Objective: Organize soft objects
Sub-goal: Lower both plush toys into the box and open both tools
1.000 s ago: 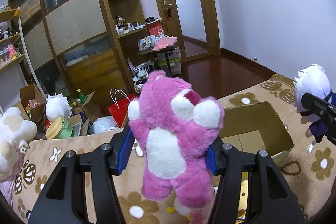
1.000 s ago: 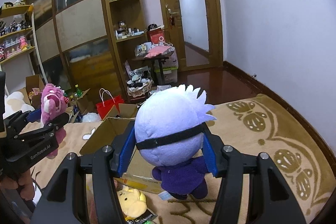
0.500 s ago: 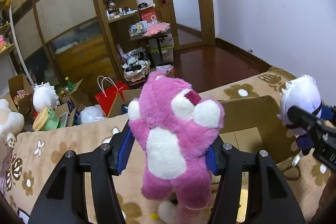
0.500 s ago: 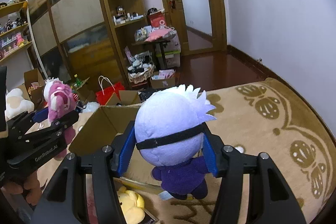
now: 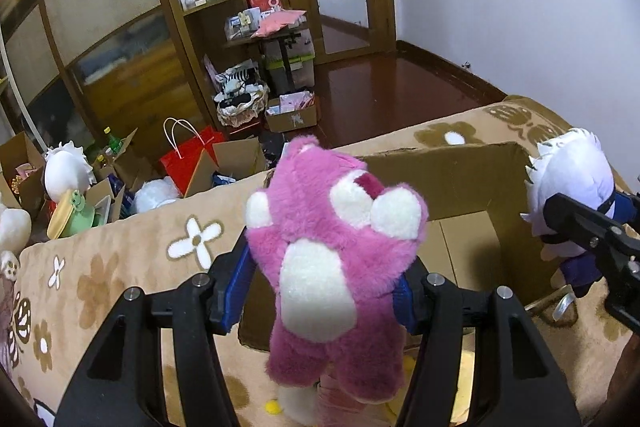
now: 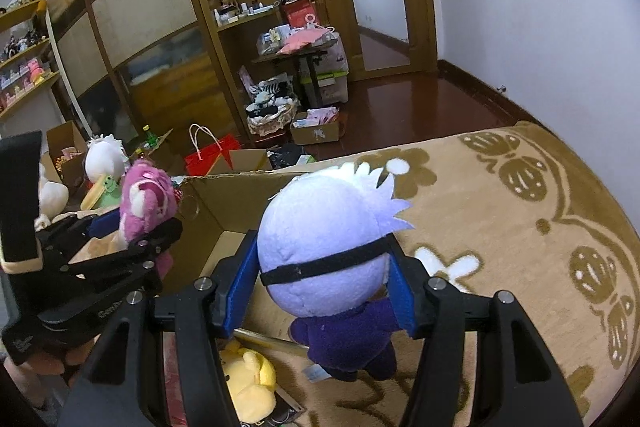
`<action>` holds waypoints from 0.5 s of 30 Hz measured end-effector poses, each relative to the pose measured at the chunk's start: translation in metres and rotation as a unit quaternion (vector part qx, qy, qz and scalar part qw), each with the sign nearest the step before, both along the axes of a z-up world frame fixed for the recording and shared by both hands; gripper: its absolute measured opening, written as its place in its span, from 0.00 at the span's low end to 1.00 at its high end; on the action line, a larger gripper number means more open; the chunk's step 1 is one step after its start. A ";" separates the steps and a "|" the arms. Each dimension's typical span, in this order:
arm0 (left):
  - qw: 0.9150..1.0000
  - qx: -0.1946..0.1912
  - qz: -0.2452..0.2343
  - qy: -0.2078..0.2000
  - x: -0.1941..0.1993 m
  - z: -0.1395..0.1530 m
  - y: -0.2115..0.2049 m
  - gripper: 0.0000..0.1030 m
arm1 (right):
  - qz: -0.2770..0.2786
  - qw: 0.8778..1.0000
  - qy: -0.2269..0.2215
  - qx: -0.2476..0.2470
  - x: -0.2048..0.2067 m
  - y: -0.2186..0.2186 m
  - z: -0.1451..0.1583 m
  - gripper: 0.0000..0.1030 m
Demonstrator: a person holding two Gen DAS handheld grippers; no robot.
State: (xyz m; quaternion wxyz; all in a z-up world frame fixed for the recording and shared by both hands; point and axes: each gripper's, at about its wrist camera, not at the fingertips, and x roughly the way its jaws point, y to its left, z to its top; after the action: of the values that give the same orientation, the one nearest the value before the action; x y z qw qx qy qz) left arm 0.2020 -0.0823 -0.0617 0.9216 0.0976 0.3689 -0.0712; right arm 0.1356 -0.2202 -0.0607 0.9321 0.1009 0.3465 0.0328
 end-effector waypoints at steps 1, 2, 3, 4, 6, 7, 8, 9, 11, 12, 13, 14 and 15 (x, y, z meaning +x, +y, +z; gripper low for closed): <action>1.000 0.000 0.000 0.001 0.000 -0.001 0.000 0.58 | 0.000 1.000 0.001 0.002 0.000 0.000 0.000 0.61; 1.000 0.001 0.000 0.004 0.001 -0.002 0.000 0.58 | 0.000 1.000 0.001 0.003 0.001 -0.001 -0.001 0.61; 1.000 0.002 -0.001 0.007 0.001 -0.003 0.001 0.58 | 0.001 1.000 0.002 0.004 0.001 -0.001 -0.001 0.61; 1.000 0.004 0.000 0.011 0.002 -0.004 0.001 0.62 | 0.002 1.000 0.002 0.005 0.000 -0.001 -0.001 0.61; 1.000 0.014 0.007 0.003 0.001 -0.006 0.001 0.65 | 0.004 1.000 0.001 0.007 0.000 -0.001 -0.001 0.61; 1.000 0.021 0.010 -0.002 -0.001 -0.006 0.000 0.68 | 0.006 1.000 0.000 0.010 0.000 -0.002 -0.001 0.61; 1.000 0.025 0.011 -0.004 -0.001 -0.006 0.000 0.70 | 0.007 1.000 -0.003 0.012 0.000 -0.003 0.000 0.61; 1.000 0.027 0.011 -0.006 -0.002 -0.006 0.000 0.76 | 0.007 1.000 -0.006 0.012 0.000 -0.003 0.001 0.61; 1.000 0.022 0.013 -0.008 -0.002 -0.005 0.002 0.80 | 0.011 1.000 -0.012 0.012 -0.001 -0.002 0.002 0.62; 1.000 0.021 0.014 -0.008 -0.002 -0.005 0.002 0.80 | 0.013 1.000 -0.012 0.011 -0.001 -0.002 0.003 0.63; 1.000 0.019 0.016 -0.006 -0.002 -0.004 0.004 0.80 | 0.014 1.000 -0.012 0.008 -0.001 -0.002 0.003 0.65; 1.000 0.019 0.018 -0.006 -0.002 -0.004 0.005 0.81 | 0.014 1.000 -0.011 0.005 -0.001 -0.001 0.004 0.68; 1.000 0.021 0.021 -0.006 -0.002 -0.004 0.006 0.83 | 0.014 1.000 -0.011 0.003 -0.001 -0.001 0.004 0.69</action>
State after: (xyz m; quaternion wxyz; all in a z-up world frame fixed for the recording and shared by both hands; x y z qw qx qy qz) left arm 0.2004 -0.0762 -0.0655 0.9227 0.1095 0.3672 -0.0430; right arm 0.1345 -0.2211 -0.0567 0.9350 0.0985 0.3372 0.0480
